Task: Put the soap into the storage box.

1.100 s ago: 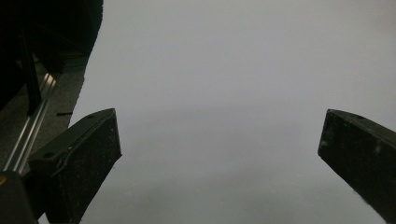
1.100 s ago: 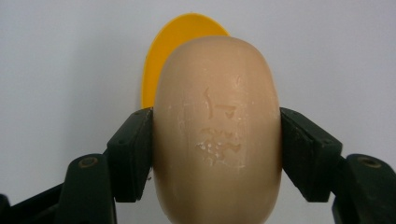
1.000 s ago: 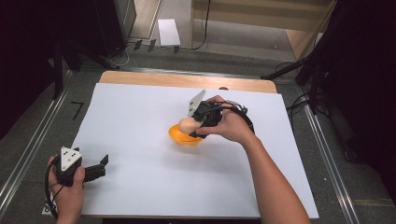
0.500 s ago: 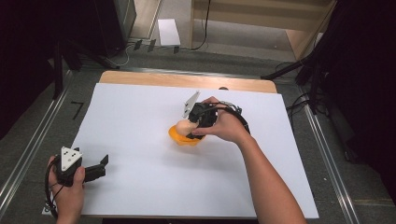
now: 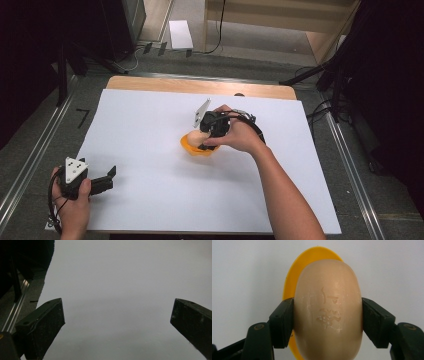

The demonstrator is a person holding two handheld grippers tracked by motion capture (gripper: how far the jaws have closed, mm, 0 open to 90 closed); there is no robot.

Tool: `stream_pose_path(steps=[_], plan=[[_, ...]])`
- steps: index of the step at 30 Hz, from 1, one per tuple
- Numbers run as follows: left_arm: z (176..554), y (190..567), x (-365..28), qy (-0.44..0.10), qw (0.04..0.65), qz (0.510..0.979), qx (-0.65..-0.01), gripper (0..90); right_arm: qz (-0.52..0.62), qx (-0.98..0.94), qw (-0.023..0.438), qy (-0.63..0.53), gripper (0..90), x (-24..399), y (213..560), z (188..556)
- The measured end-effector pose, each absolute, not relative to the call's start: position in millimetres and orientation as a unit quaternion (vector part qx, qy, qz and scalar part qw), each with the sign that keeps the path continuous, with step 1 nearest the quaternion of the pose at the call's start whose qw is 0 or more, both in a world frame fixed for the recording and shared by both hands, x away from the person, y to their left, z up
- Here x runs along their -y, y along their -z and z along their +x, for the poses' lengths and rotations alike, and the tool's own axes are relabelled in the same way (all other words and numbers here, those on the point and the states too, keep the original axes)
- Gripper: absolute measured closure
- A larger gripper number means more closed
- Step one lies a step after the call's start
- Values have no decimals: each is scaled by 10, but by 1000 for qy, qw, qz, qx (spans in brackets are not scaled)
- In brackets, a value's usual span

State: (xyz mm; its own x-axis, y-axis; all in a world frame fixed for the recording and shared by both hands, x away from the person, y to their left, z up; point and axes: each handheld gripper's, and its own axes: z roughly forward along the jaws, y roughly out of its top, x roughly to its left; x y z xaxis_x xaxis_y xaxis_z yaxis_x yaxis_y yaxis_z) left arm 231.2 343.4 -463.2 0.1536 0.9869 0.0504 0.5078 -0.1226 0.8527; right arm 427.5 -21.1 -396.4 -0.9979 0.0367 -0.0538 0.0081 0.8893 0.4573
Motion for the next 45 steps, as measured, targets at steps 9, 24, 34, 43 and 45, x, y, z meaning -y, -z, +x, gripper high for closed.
stream_pose_path(steps=[9,24,34,43,45], plan=[[2312,4632,-3433,-335,357,671,-557,0,10,-972,22,-233,332,213,3979,4283],[2312,4632,-3434,-335,357,670,-558,0,11,-972,27,-232,288,206,3944,4253],[2312,4632,-3435,-335,358,670,-557,0,23,-968,25,-248,287,278,3883,4254],[2310,4631,-3433,-335,357,671,-557,0,56,-962,18,-266,278,467,3806,4255],[2310,4631,-3433,-335,357,671,-557,0,61,-961,19,-267,269,514,3819,4259]])
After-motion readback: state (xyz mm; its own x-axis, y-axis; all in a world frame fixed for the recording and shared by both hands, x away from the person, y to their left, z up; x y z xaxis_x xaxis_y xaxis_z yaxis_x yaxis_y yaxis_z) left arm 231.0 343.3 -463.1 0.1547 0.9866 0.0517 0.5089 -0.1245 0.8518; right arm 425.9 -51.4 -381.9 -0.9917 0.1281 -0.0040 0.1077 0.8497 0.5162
